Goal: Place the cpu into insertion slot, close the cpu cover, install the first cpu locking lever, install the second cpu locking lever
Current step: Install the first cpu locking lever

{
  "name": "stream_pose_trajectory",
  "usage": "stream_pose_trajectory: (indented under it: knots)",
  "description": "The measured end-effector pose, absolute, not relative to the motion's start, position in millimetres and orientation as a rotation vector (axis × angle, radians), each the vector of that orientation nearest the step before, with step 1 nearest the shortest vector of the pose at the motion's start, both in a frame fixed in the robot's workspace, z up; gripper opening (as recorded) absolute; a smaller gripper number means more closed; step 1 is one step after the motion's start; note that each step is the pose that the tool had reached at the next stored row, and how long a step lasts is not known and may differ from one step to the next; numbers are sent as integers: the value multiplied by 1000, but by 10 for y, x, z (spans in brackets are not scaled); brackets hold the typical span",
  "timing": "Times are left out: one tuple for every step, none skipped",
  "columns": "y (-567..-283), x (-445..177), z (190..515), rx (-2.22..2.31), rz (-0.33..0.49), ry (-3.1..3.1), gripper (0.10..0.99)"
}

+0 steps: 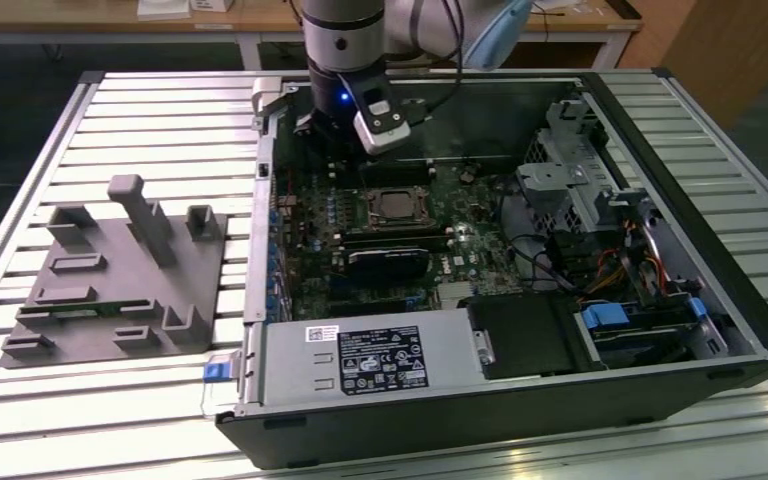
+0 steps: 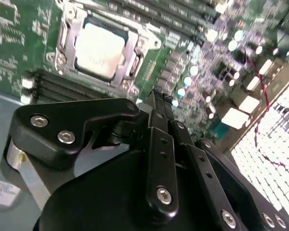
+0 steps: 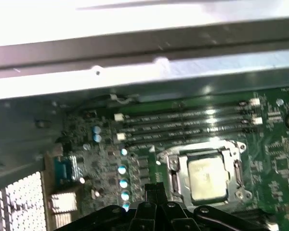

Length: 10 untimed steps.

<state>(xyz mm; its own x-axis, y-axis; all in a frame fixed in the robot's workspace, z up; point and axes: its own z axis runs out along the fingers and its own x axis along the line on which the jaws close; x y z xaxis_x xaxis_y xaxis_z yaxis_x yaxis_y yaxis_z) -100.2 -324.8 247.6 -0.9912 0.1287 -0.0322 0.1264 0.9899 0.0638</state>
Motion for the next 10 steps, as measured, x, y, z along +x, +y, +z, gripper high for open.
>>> stream_pose_trajectory:
  knots:
    - [-3247, -1014, 2476, 199, 116, 3097, 106]
    - [-3248, -1025, 2477, 199, 139, 3097, 106]
    - [-3247, -1034, 2476, 200, 165, 3097, 106]
    - [-3247, -1040, 2476, 201, 193, 3097, 106]
    - [-3247, -1047, 2476, 201, 222, 3096, 106]
    - [-3247, -1052, 2476, 202, 248, 3095, 106]
    - [-3248, -1057, 2476, 202, 274, 3094, 106]
    - [-3248, -1062, 2476, 202, 299, 3092, 106]
    - [-3247, -1067, 2476, 203, 324, 3091, 106]
    - [-3247, -1071, 2476, 203, 347, 3089, 106]
